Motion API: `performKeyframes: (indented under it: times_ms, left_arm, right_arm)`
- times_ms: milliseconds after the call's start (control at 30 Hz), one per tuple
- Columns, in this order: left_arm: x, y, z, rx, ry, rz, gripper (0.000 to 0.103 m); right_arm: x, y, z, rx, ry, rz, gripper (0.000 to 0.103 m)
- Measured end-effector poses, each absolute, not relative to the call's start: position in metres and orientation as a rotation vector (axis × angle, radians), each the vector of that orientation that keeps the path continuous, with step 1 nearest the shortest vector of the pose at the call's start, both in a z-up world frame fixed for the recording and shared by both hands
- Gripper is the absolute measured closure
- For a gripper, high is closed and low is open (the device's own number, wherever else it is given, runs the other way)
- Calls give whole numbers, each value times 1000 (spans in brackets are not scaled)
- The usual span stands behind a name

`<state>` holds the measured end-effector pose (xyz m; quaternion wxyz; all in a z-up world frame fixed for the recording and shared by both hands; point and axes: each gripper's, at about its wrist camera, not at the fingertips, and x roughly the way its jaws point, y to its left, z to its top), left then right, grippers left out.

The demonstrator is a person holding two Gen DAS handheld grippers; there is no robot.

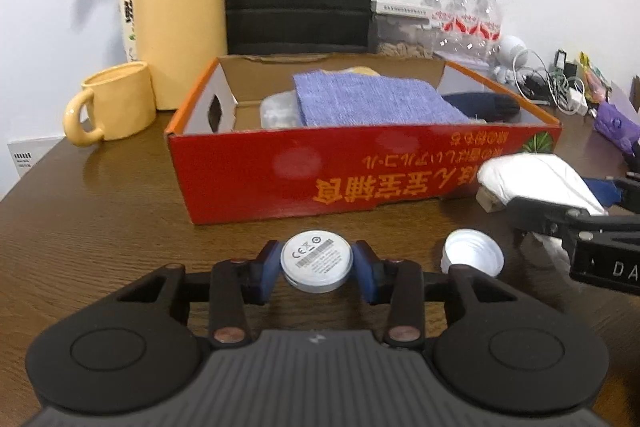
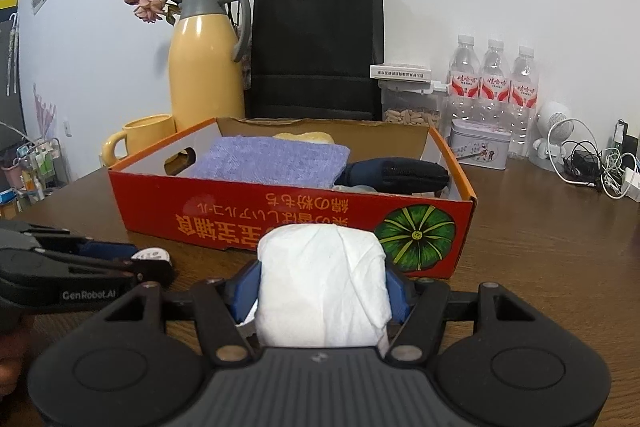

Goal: Organize objects
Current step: 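Grasp the round white tin with the left tool while the right tool holds the tissue, then carry the tin and tissue into the box and open both tools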

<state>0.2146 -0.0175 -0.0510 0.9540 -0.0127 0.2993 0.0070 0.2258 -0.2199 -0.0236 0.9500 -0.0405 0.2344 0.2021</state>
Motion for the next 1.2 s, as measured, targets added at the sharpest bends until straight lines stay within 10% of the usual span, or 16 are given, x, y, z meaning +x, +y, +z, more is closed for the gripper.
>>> performKeyframes:
  times_ms: [1200]
  left_arm:
    - [276, 0, 43, -103, 352, 64, 63]
  right_arm:
    - [302, -170, 46, -49, 350, 433, 41]
